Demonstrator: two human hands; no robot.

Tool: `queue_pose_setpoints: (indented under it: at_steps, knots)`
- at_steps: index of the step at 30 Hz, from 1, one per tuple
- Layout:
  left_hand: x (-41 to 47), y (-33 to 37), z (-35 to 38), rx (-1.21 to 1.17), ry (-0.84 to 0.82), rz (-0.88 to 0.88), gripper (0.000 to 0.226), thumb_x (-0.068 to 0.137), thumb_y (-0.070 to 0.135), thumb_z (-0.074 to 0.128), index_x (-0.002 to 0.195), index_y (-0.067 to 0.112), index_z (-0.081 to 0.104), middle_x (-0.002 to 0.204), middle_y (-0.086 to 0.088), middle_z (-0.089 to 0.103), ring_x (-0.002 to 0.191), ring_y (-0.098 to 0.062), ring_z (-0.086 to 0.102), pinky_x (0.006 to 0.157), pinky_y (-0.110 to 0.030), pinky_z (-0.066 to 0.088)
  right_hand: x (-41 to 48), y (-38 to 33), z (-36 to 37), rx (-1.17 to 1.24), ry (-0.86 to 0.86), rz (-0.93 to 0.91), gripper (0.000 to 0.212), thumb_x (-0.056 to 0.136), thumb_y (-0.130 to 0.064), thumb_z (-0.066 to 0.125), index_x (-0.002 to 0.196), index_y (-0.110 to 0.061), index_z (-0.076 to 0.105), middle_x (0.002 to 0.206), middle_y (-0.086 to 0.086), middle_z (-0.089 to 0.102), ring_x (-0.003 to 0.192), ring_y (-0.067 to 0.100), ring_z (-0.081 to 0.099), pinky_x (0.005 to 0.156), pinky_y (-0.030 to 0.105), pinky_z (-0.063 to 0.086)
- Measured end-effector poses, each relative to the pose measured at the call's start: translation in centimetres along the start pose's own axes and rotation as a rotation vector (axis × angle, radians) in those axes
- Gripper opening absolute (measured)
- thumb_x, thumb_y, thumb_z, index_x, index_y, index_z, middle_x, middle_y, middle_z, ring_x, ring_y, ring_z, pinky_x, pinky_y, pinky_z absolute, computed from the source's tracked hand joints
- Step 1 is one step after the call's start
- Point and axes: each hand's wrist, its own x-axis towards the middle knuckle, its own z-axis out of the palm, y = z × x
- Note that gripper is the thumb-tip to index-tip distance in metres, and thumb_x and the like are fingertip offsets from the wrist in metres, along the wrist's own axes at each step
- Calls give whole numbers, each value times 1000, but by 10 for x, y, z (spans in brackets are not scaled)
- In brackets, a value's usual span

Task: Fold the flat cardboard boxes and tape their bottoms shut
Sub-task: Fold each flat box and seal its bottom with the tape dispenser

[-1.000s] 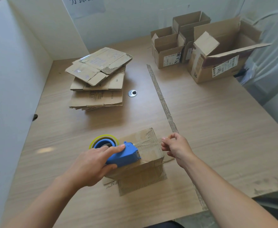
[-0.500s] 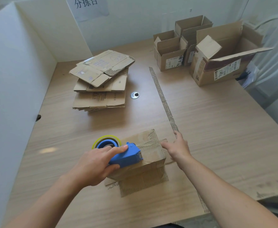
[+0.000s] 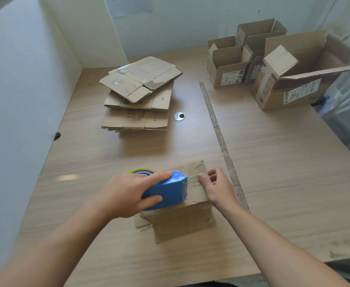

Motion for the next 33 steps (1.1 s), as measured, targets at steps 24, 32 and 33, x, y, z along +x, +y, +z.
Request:
queue_pose_setpoints:
  at_steps: [24, 32, 33]
  knots:
    - [-64, -134, -47, -681, -463, -329, 42, 87, 41, 71, 125, 52, 57, 121, 16, 67, 111, -10, 64, 102, -44, 46, -4, -8, -2, -211, -45, -68, 41, 101, -49, 44, 138, -36, 56, 129, -9, 65, 124, 20, 55, 86, 25, 35]
    - [-85, -167, -28, -654, -522, -487, 39, 77, 48, 73, 115, 52, 64, 111, 15, 69, 103, -8, 66, 100, -41, 48, -6, -11, -1, -143, -50, -66, 39, 101, -45, 47, 136, -33, 59, 127, -13, 65, 121, 12, 55, 92, 26, 39]
    - [-86, -168, -26, -663, -523, -497, 36, 80, 45, 74, 114, 51, 65, 110, 15, 70, 102, -8, 67, 99, -39, 48, -7, -11, -1, -138, -48, -64, 39, 101, -44, 47, 137, -33, 59, 127, -13, 65, 120, 11, 55, 91, 25, 39]
